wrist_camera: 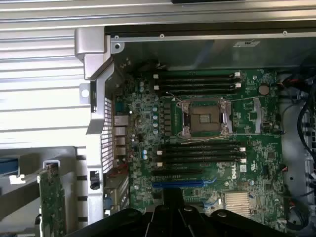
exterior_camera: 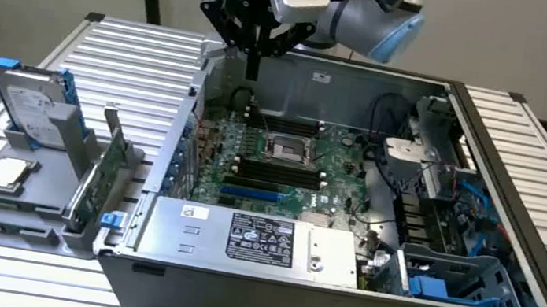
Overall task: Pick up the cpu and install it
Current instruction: 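Reach for the cpu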
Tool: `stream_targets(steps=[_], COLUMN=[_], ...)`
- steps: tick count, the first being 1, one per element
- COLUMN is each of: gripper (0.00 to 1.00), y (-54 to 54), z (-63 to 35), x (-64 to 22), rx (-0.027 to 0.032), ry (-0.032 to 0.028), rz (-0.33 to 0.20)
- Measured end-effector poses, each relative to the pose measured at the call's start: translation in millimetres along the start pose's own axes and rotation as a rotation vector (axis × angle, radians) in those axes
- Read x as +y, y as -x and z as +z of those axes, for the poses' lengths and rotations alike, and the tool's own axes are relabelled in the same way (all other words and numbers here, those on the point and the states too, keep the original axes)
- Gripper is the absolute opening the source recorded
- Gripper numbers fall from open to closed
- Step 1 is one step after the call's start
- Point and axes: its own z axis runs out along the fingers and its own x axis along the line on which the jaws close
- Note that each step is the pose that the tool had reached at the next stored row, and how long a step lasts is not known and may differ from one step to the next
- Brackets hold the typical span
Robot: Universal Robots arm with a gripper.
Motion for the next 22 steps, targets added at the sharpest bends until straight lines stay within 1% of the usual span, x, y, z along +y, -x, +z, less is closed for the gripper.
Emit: stream_targets(steps=[12,14,17,19,22], gripper=[0.11,0.11,0.11,0.11,0.11], y=[0.0,-0.1,-7.6,-10.8,-17.5], z=[0.0,-0.1,-0.5,-0.8,-1.2], x=[0.0,-1.1,-7.8,-12.2,-17.4], rx=[0.0001,0.0001,-0.0004,-0.0005,-0.0008], ry=[0.0011,0.0012,0.0014,0.0013,0.0015], rz=[0.0,0.0,0.0,-0.002,-0.004])
